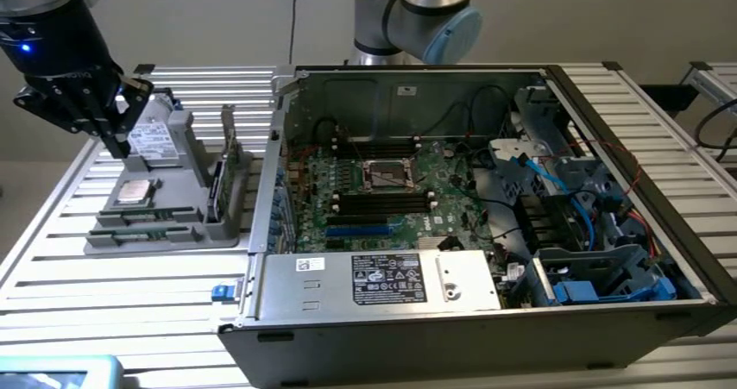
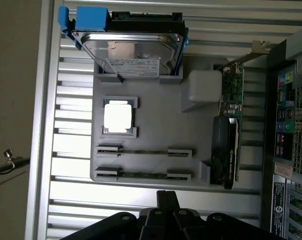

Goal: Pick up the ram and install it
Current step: 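Pick up the ram and move it above insertion slot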

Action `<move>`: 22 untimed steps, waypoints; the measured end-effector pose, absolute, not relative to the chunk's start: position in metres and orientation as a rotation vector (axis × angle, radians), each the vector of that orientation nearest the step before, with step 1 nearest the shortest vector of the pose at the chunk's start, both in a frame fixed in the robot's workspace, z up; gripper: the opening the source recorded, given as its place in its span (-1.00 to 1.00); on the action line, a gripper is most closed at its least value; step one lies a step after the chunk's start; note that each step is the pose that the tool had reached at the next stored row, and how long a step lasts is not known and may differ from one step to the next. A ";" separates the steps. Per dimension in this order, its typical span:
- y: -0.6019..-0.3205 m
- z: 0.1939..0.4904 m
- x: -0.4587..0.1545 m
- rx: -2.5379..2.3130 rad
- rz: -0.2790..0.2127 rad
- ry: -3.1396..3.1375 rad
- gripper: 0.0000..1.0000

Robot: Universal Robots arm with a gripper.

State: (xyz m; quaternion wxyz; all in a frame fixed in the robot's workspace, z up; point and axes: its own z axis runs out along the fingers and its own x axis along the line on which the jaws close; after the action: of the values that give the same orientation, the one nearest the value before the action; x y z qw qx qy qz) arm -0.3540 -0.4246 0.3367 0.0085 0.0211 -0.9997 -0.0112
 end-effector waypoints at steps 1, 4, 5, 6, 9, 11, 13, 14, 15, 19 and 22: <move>-0.425 0.337 -0.354 0.068 -0.035 -3.124 -0.79; -0.425 0.337 -0.354 0.145 -0.034 -3.121 -0.79; -0.425 0.337 -0.354 0.172 -0.034 -3.119 -0.79; -0.425 0.337 -0.354 0.200 -0.034 -3.117 -0.79; -0.425 0.337 -0.354 0.285 -0.034 -3.110 -0.79; -0.425 0.337 -0.354 0.343 -0.033 -3.104 -0.79; -0.425 0.337 -0.354 0.399 -0.033 -3.097 -0.79; -0.425 0.337 -0.354 0.427 -0.032 -3.093 -0.79; -0.425 0.337 -0.354 0.455 -0.032 -3.088 -0.79; -0.425 0.337 -0.354 0.566 -0.031 -3.069 -0.79; -0.425 0.337 -0.354 0.651 -0.030 -3.052 -0.79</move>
State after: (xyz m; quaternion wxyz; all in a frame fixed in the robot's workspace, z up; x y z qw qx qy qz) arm -0.3541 -0.4246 0.3367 0.0104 0.2085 -0.9779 -0.0096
